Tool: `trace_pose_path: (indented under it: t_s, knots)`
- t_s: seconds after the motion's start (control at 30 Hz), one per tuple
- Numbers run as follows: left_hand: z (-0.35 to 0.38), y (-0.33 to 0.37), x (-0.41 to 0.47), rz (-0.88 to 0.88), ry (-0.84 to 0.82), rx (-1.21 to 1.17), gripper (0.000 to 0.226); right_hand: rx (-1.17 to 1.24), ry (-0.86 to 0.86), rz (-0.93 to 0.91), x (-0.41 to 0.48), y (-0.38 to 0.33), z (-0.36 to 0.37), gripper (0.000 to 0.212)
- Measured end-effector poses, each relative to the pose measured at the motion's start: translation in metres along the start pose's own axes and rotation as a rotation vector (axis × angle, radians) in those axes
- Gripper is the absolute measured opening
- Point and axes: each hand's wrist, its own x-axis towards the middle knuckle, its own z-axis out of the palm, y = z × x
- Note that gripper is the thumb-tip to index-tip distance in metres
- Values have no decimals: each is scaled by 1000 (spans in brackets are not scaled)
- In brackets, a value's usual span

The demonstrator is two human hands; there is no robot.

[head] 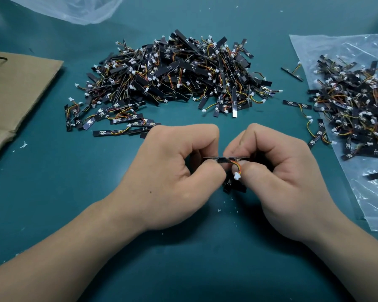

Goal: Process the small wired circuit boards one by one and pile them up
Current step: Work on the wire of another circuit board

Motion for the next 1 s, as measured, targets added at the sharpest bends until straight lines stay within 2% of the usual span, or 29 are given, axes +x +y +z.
trace_pose_path:
  t_s: [0.23, 0.37, 0.6, 1.0]
  knots:
    - [-1, 0, 1, 8, 19, 12, 29, 21, -9, 12, 1, 0, 0, 9]
    - [-1, 1, 0, 18, 17, 13, 27, -7, -22, 12, 1, -1, 0, 13]
    - [-1, 2, 0, 5, 13, 30, 16, 14, -40, 7, 2, 0, 0, 8]
    - [-2, 2, 1, 7, 17, 35, 16, -25, -59, -3, 1, -2, 0, 8]
